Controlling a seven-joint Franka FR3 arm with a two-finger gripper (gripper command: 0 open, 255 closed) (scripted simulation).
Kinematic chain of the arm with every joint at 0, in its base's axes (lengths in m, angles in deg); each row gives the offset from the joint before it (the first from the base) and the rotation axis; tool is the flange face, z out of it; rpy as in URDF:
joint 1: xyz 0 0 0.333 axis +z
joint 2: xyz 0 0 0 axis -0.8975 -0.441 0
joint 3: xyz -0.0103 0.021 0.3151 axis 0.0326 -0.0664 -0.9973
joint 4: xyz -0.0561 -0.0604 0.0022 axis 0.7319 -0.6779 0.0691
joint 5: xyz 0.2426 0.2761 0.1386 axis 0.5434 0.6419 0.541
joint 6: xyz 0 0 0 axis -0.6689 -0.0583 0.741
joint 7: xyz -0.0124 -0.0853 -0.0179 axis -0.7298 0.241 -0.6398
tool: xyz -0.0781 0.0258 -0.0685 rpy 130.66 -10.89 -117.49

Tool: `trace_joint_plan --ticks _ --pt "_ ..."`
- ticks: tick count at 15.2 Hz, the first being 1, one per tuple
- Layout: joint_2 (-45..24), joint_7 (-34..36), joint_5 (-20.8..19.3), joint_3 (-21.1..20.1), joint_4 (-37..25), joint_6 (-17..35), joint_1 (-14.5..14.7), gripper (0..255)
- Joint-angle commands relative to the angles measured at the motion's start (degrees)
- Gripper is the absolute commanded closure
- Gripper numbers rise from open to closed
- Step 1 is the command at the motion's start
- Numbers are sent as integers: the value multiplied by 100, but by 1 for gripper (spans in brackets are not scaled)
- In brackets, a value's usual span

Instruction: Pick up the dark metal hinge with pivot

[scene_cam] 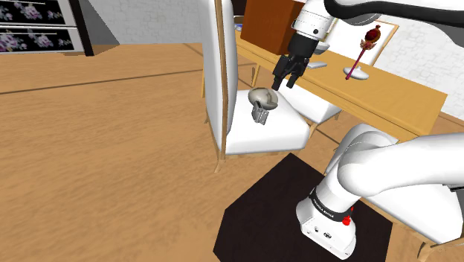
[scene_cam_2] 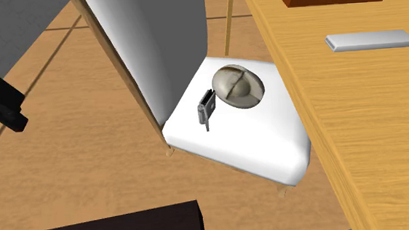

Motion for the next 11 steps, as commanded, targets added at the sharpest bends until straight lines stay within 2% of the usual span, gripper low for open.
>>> trace_joint_plan --ticks 1,11 --pt "0 0 0 0 0 0 0 0" --pt "-1430 -610 -434 634 220 1605 -322 0"
